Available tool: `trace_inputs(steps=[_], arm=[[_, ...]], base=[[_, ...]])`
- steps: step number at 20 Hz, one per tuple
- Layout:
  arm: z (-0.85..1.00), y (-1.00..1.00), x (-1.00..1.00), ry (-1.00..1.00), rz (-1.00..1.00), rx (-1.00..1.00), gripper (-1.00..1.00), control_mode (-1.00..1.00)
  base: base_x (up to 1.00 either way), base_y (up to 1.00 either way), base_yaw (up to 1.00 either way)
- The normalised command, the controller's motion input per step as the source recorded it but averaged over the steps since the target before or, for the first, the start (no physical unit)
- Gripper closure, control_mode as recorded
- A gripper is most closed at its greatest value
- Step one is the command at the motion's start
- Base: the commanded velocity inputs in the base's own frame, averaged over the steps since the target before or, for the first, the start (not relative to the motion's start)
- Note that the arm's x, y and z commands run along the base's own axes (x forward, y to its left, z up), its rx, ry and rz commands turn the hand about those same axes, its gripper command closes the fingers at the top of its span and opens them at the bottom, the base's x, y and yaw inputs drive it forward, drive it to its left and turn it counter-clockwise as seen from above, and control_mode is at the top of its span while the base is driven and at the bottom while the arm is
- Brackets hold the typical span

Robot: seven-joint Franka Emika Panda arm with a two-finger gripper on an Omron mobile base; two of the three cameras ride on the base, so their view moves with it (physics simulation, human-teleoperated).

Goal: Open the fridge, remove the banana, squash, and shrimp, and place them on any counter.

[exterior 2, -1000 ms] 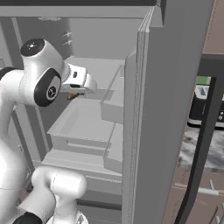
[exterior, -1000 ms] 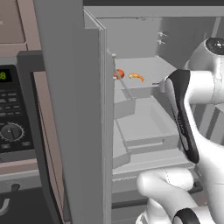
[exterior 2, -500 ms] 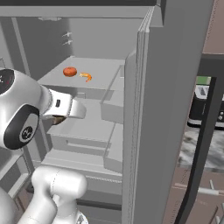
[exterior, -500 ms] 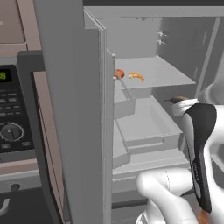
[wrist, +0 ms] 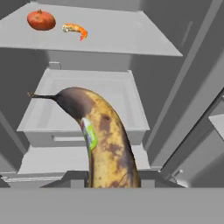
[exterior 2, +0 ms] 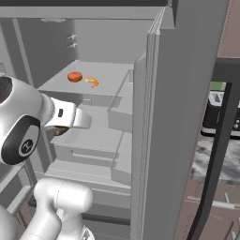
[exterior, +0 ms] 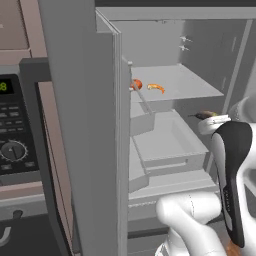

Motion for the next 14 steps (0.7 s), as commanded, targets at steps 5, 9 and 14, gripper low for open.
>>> trace_inputs(steps=[5,9,14], arm=[[0.00,0.00,0.00,0.00,0.00,0.00,1.00,1.00],[0.00,0.00,0.00,0.00,0.00,0.00,1.00,1.00],[0.00,0.00,0.00,0.00,0.00,0.00,1.00,1.00]], base=[[-0.18,0.00,0.00],[-0.74,0.00,0.00],[-0.78,0.00,0.00]])
